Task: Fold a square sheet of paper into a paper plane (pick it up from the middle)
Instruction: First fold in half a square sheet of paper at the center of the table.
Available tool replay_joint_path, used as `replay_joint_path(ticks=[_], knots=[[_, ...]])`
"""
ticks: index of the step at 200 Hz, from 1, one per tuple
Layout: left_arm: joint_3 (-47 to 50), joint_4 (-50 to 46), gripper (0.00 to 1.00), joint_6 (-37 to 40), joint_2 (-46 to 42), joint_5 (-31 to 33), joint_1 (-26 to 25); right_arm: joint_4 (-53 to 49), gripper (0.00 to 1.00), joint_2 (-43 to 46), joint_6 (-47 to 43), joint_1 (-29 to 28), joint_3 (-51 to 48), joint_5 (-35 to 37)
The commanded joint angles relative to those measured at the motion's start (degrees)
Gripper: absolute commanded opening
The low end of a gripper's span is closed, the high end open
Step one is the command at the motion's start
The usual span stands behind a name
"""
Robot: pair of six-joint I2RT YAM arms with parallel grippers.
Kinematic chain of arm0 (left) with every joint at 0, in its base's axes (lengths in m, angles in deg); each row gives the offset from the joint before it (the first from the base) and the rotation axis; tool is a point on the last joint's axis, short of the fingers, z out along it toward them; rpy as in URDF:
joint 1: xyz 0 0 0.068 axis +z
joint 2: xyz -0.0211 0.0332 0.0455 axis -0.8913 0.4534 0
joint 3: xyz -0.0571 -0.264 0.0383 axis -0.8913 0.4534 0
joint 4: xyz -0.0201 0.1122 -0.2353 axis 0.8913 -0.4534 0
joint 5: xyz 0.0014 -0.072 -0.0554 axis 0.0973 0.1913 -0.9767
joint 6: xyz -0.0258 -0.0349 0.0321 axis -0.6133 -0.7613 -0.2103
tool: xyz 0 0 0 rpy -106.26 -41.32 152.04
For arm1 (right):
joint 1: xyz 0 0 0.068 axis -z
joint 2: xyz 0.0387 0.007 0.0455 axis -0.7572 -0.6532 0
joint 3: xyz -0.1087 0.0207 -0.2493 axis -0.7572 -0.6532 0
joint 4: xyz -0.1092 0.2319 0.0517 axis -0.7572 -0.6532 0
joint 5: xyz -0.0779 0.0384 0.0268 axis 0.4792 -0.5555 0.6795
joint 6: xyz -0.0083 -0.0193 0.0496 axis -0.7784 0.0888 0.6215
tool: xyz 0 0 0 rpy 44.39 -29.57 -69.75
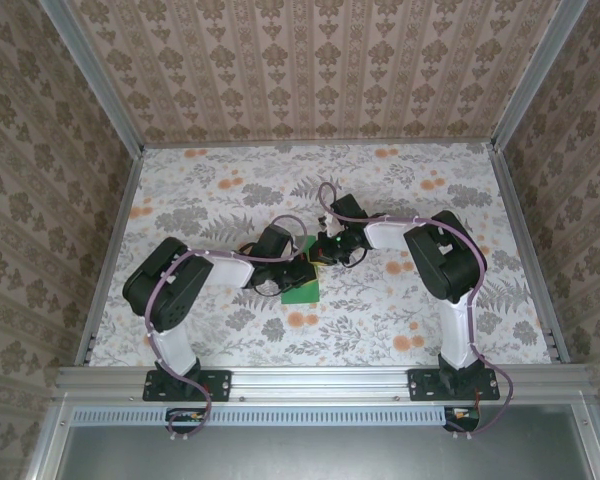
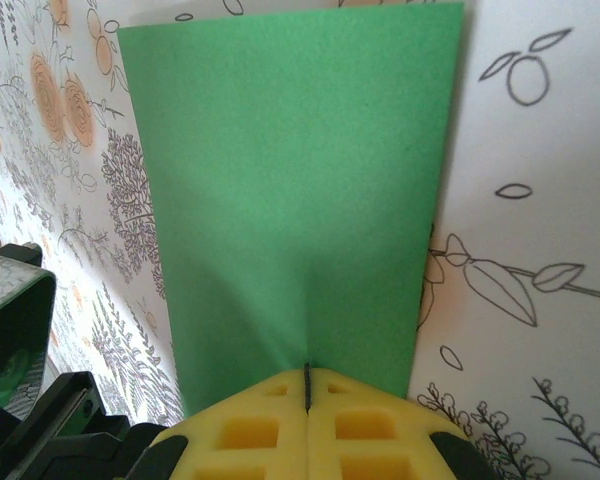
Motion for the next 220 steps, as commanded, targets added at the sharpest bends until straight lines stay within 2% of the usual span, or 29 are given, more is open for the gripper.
replay_joint_path(ticks=[1, 68, 160, 180, 220], knots=[[0.8, -2.55, 0.0, -0.8, 1.11, 2.04, -0.38, -0.6, 0.0, -1.79, -1.18, 0.38, 0.92, -0.95], [1.06, -5.29, 0.0, -1.32, 2.09, 1.48, -0.29, -0.11, 0.0, -5.46, -0.91, 3.64, 6.59, 0.87], [0.03, -6.78, 0.0, -0.47, 2.44, 0.44, -0.27, -6.0, 0.0, -12.54, -2.15, 6.87, 18.85, 4.29], [-1.19, -6.84, 0.0, -0.06, 2.22, -0.44, 0.27, -6.93, 0.0, -11.46, -1.98, 7.01, 19.84, 3.72], [-6.45, -8.59, 0.02, 2.66, -1.34, -1.75, 3.87, -6.58, 0.0, -2.43, -1.55, 7.49, 15.13, 2.5]])
